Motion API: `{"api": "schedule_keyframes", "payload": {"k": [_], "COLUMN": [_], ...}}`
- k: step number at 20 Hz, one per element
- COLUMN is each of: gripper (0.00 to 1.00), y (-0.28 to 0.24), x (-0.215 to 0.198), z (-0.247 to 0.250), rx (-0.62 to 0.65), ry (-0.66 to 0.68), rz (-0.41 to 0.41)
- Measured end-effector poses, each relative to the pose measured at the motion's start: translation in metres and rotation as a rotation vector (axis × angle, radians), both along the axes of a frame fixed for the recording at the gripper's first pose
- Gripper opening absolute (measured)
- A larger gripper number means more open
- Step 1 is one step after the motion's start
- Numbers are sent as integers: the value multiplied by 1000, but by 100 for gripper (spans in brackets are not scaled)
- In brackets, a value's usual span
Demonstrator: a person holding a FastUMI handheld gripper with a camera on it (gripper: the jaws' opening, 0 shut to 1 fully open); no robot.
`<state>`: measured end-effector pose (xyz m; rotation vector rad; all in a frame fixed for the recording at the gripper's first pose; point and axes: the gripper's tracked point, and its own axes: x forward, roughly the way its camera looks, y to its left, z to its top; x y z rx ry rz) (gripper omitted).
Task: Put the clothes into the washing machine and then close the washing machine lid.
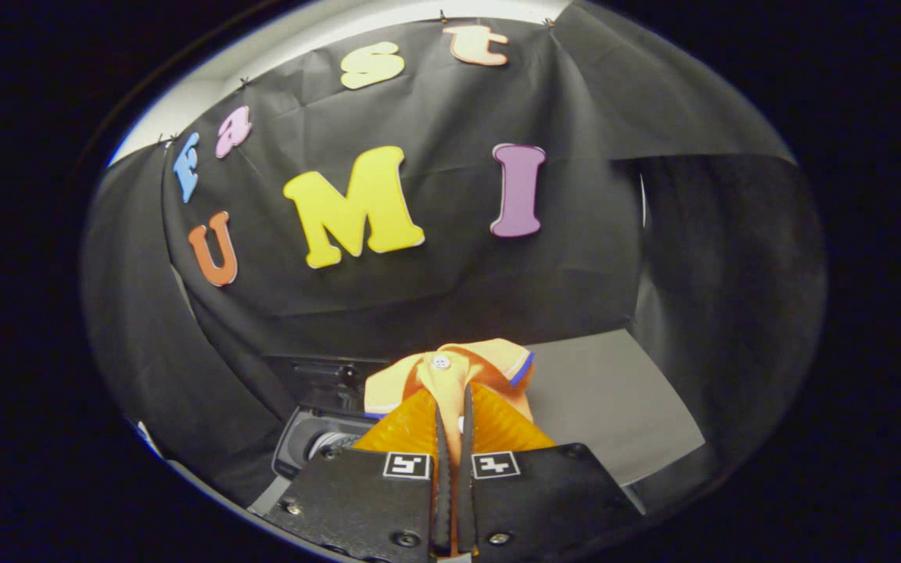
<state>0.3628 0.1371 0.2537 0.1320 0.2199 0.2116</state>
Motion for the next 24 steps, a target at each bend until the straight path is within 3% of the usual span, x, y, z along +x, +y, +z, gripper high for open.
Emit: {"api": "schedule_keyframes", "payload": {"k": [6,11,17,24], "gripper": [6,6,7,7], "y": [74,142,223,295], "x": [-55,-85,-80,-22], "z": [65,85,70,3], "rx": [17,10,10,7], "ry": [-135,-168,-108,72], "rz": [56,126,223,289]}}
